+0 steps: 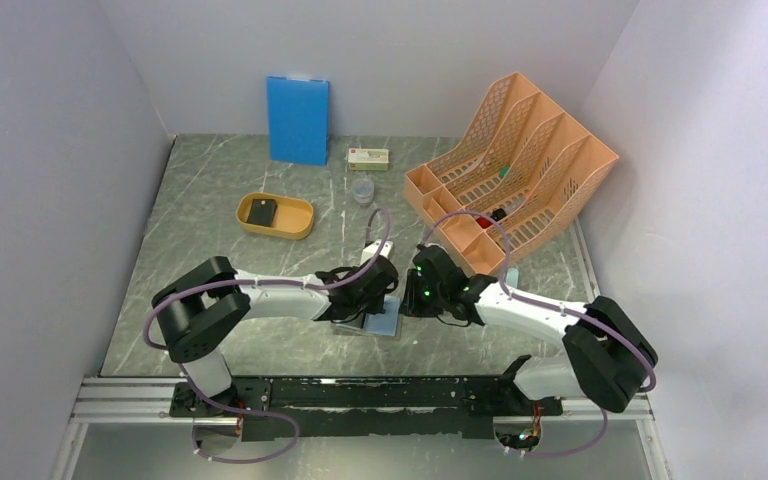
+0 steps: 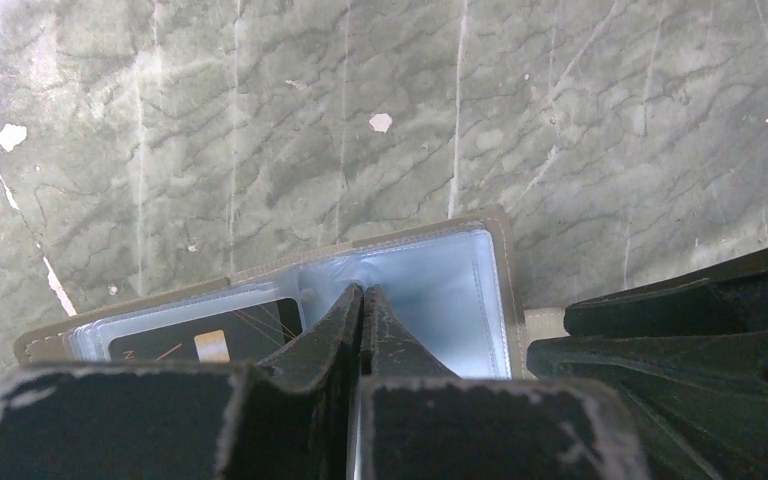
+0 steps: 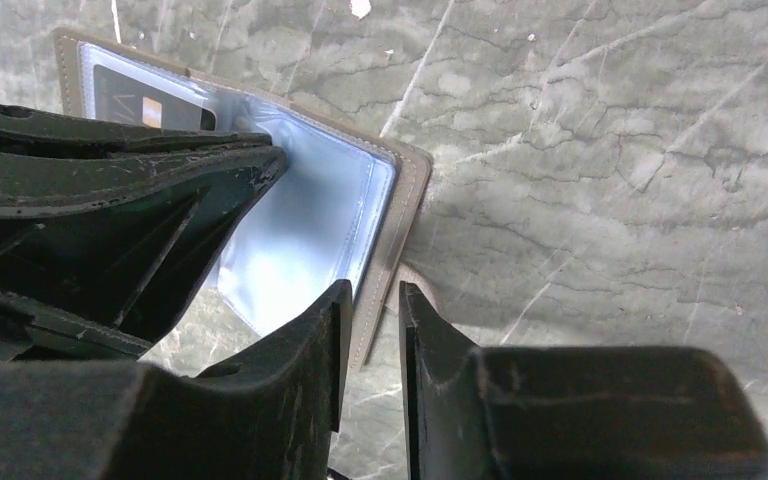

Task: Put the credit cards into the card holder
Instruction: Turn over the card slot in the card holder.

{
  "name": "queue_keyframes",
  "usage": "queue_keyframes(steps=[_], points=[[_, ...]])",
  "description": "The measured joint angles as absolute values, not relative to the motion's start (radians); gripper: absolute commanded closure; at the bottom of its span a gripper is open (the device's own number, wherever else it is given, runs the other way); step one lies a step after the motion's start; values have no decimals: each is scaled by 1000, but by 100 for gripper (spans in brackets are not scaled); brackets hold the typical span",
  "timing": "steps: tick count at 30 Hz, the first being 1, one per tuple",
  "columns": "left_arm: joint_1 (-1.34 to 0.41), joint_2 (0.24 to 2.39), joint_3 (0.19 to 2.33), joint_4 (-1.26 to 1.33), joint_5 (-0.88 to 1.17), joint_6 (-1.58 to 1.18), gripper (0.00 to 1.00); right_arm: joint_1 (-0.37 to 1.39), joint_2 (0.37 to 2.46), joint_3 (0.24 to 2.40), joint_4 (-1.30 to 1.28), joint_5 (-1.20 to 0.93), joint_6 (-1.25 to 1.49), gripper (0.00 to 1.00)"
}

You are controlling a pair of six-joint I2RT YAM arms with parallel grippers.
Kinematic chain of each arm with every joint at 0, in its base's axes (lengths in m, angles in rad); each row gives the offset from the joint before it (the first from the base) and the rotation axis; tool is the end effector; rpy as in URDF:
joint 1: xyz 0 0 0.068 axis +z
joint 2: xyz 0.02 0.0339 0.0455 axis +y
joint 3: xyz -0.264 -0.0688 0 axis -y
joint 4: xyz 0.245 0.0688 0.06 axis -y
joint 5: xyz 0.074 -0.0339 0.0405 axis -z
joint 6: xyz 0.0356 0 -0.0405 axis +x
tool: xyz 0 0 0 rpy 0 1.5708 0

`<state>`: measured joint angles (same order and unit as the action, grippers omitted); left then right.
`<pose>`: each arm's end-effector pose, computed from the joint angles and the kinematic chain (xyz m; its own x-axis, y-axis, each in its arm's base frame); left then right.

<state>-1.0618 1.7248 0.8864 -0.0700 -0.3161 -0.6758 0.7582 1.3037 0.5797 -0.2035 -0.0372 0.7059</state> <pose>0.1730 -0.2874 0.1473 -0.7607 0.1431 -0.6332 0.3345 0.9223 -0.1935 0.1729 0.1655 0.1631 -0.8984 0.0420 -0.4372 -0.1584 0.8974 0.4118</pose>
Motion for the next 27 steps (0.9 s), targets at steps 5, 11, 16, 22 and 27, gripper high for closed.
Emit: queue_keyframes(steps=[5, 11, 16, 22, 27], points=[[-1062, 1718, 869, -50, -319, -691, 95, 759, 1311, 580, -200, -54, 706, 77], [-1062, 1714, 860, -41, -321, -704, 95, 763, 1345, 582, -200, -85, 704, 76], [-1061, 1713, 856, -36, -323, -714, 95, 780, 1359, 582, -200, -98, 702, 74], [-1061, 1712, 854, -33, -323, -719, 95, 796, 1361, 582, -196, -114, 703, 70], [-1061, 1711, 854, -33, -323, -722, 95, 799, 1364, 582, -187, -121, 710, 67]])
